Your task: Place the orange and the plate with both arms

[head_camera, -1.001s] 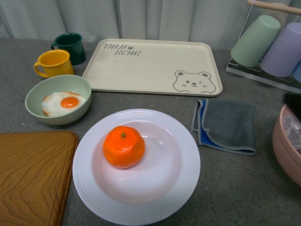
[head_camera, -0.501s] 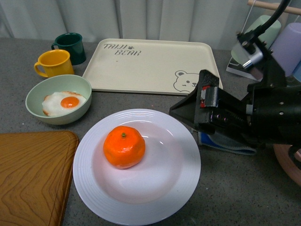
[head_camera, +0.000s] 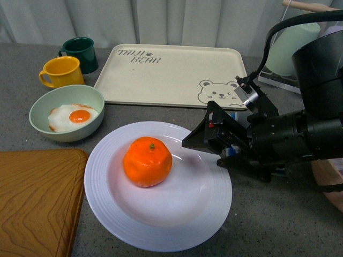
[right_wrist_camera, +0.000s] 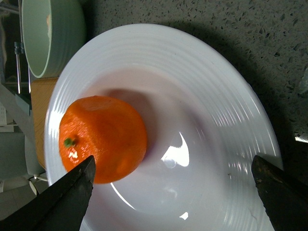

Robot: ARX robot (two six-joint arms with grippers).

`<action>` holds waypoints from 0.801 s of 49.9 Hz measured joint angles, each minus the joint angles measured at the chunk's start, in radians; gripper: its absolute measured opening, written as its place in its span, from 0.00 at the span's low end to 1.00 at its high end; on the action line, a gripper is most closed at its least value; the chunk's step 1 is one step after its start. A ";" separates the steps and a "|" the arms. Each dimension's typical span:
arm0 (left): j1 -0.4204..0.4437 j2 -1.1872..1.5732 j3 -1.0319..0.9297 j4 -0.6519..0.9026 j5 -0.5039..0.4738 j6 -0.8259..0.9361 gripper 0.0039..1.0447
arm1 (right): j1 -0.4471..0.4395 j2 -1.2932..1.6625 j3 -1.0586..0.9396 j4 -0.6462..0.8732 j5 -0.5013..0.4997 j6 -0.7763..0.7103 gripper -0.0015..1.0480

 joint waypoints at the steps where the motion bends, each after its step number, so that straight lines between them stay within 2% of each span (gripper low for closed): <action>1: 0.000 0.000 0.000 0.000 0.000 0.000 0.94 | 0.000 0.006 0.005 0.000 0.000 0.003 0.91; 7: 0.000 0.000 0.000 0.000 0.000 0.000 0.94 | 0.000 0.035 0.031 0.001 0.001 0.011 0.91; 16: 0.000 0.000 0.000 0.000 0.000 0.000 0.94 | -0.023 0.006 0.019 0.076 -0.051 0.071 0.91; 23: 0.000 0.000 0.000 0.000 0.000 0.000 0.94 | -0.034 -0.034 -0.001 0.081 -0.042 0.084 0.91; 40: 0.000 0.000 0.000 0.000 0.000 0.000 0.94 | -0.033 -0.026 -0.004 -0.031 0.029 0.014 0.91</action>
